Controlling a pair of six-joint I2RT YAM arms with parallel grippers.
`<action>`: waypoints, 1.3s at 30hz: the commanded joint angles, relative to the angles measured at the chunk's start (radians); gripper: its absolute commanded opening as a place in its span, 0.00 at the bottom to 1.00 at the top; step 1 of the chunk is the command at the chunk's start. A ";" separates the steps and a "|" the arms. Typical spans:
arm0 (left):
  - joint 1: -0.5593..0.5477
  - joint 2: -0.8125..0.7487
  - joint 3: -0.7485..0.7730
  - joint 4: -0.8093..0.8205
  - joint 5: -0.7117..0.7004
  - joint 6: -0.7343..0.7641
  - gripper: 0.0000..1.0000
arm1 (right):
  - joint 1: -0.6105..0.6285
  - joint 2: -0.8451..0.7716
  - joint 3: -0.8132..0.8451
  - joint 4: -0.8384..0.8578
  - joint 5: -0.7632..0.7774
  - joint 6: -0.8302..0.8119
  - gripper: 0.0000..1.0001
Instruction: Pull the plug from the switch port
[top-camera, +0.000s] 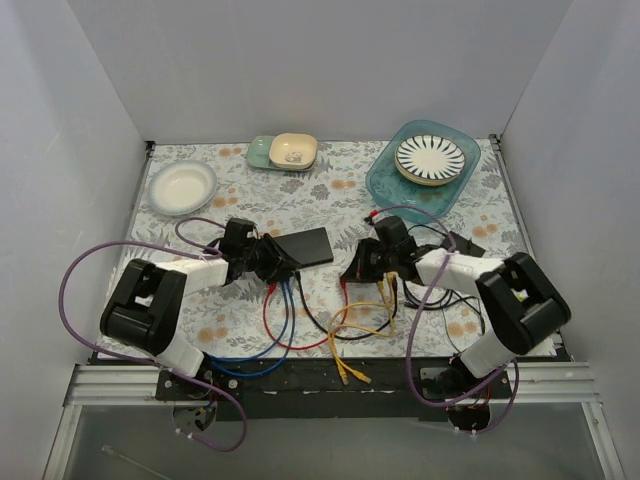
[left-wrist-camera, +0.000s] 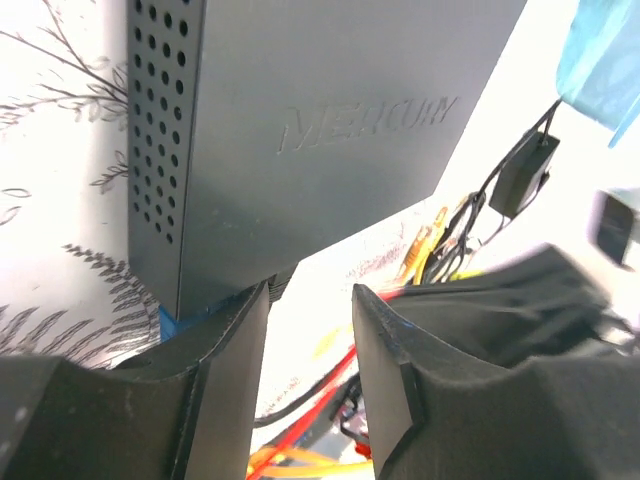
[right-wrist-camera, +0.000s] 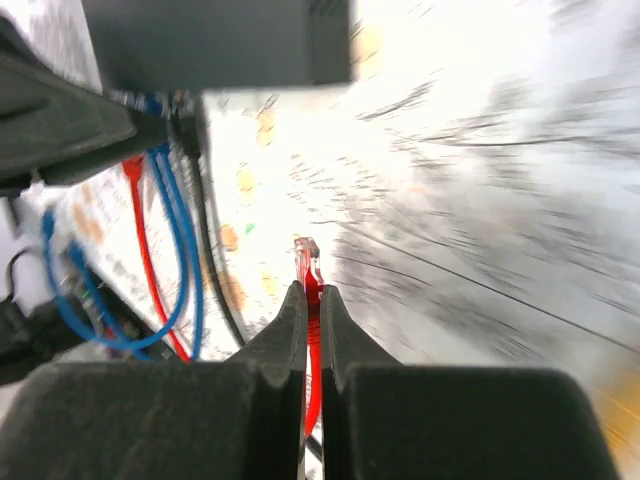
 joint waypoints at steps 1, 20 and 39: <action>0.009 -0.099 0.034 -0.044 -0.086 0.050 0.39 | -0.080 -0.198 0.012 -0.298 0.275 -0.226 0.01; 0.015 -0.222 0.033 -0.162 -0.180 0.056 0.43 | 0.025 -0.096 0.364 -0.335 0.266 -0.321 0.41; 0.043 -0.362 -0.068 -0.282 -0.234 0.004 0.44 | 0.291 0.132 0.509 -0.456 0.254 -0.408 0.45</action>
